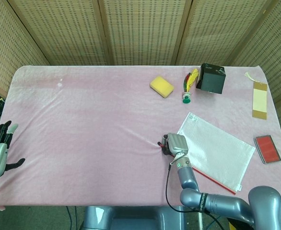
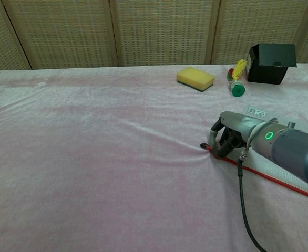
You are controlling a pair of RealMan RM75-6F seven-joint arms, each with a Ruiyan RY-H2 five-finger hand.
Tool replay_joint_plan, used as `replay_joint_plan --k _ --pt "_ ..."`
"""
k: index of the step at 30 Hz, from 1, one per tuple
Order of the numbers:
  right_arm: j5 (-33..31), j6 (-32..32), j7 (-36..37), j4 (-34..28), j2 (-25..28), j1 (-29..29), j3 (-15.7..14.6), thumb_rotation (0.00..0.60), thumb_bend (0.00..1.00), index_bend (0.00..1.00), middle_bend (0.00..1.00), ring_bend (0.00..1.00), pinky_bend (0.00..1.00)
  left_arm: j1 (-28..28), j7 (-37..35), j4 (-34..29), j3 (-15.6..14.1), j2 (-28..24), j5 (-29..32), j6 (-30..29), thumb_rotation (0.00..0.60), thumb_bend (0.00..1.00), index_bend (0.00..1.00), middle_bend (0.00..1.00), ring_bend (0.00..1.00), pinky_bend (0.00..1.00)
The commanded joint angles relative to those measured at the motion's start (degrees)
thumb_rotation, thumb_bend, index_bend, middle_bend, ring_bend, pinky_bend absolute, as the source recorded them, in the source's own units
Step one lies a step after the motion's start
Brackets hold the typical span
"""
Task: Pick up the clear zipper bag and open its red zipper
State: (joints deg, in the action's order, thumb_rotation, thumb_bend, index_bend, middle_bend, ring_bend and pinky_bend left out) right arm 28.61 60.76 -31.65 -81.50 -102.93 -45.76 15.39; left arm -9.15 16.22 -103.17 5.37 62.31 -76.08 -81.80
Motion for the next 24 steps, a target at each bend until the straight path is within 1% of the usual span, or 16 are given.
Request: replay_joint_plan --k 1,12,24 --pt "0.2 0.1 0.1 -0.1 0.0 0.1 0.1 0.600 0.71 0.63 0.92 0.95 1.00 0.0 0.0 0.0 0.0 0.0 0.0 0.0 0.600 0.00 0.00 0.00 0.00 0.00" --pt "2.7 1.1 1.0 -1.1 0.5 1.1 0.2 0.600 0.72 0.67 0.94 0.95 1.00 0.0 -0.4 -0.1 -0.1 -0.3 0.0 0.1 0.600 0.00 0.00 0.00 0.00 0.00" --pt "3.7 1.3 1.7 -2.7 1.5 2.2 0.4 0.600 0.72 0.66 0.94 0.96 1.00 0.0 -0.6 -0.3 -0.2 -0.4 -0.2 0.0 0.600 0.00 0.00 0.00 0.00 0.00"
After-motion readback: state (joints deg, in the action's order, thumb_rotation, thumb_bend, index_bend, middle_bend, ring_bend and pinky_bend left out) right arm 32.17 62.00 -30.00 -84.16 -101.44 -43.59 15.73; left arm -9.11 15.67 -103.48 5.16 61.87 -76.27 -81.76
